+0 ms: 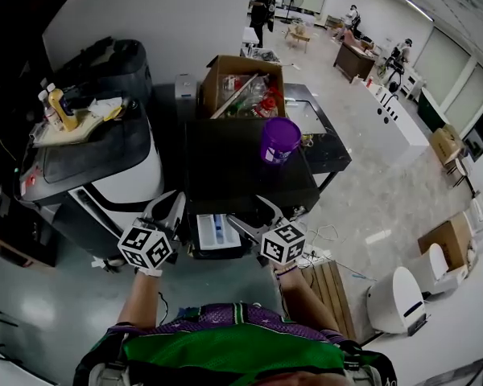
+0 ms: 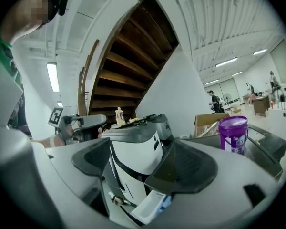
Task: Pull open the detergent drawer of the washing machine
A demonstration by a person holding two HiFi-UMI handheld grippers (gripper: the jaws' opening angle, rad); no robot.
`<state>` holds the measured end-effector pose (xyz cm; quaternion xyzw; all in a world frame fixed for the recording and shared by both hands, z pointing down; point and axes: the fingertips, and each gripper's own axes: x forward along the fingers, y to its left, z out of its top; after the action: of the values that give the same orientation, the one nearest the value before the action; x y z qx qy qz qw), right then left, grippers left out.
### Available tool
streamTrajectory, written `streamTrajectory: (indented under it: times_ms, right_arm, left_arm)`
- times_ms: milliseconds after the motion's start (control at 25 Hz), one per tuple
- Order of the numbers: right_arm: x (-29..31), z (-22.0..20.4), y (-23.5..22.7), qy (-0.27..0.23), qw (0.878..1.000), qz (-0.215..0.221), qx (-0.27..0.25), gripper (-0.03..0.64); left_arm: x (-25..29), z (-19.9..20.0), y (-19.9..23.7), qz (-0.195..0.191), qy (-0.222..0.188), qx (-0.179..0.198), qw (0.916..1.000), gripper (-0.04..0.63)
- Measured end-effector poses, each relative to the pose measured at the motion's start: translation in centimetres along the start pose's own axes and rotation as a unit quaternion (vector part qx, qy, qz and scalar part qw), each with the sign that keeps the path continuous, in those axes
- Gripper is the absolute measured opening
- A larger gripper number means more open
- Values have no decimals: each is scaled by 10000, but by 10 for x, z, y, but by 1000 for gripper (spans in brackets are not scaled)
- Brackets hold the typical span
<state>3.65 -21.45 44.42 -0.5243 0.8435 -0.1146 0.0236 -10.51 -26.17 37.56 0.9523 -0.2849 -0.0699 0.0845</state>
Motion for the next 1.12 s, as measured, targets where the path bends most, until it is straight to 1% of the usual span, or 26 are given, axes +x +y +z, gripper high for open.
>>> streamTrajectory:
  times_ms: [240, 320, 440, 560, 760, 1120]
  right_arm:
    - [-17, 41, 6, -143, 9988, 244, -393, 389]
    - [-24, 49, 2, -177, 9985, 241, -467, 363]
    - [-33, 59, -6, -238, 9985, 196, -444, 318]
    - [-41, 66, -11, -252, 9981, 179, -539, 267]
    - [-52, 75, -15, -299, 9968, 215, -705, 210]
    - [-57, 82, -3, -311, 9947, 421, -880, 168]
  left_arm:
    - [7, 13, -24, 155, -184, 74, 9997, 17]
    - [12, 15, -33, 176, -219, 118, 9995, 17]
    - [17, 17, -42, 224, -274, 125, 9993, 17]
    - [18, 17, -49, 293, -291, 103, 9991, 17]
    - [20, 16, -65, 352, -268, 167, 9989, 17]
    - [18, 22, -75, 462, -328, 214, 9982, 17]
